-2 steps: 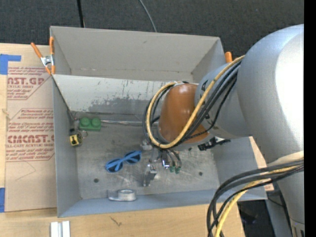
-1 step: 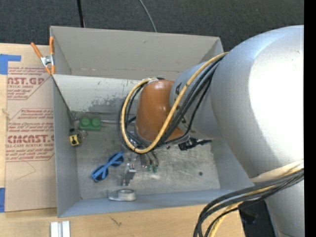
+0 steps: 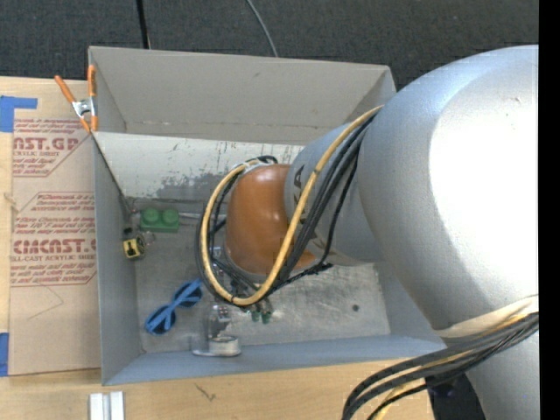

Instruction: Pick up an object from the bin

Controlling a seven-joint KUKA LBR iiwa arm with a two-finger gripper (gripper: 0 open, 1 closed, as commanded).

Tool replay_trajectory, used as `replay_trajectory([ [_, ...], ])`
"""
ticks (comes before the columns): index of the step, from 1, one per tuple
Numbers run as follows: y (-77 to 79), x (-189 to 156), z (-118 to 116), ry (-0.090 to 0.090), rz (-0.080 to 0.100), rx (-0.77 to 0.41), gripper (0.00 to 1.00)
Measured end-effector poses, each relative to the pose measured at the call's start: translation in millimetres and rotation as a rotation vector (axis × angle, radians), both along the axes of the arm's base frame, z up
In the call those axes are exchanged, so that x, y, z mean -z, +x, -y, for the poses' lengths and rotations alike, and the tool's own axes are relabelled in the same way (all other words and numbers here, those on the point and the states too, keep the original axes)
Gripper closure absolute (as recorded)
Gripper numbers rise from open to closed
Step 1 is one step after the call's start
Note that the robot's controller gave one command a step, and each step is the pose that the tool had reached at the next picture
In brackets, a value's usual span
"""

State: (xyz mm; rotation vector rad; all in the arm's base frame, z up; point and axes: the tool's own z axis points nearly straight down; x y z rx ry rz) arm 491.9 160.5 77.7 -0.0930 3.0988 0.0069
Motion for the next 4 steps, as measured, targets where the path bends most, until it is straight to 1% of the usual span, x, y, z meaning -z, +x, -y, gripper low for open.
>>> replay_trajectory([
  [1,17.8,5,-55,0.005,-0.035,0.343,0.0],
  [2,-5.7,5,-82,0.012,-0.033,0.558,0.0],
  [3,-4.5,4,-82,0.013,-0.031,0.558,1.0],
  [4,-2.5,-143,-69,0.012,-0.035,0.583,1.0],
])
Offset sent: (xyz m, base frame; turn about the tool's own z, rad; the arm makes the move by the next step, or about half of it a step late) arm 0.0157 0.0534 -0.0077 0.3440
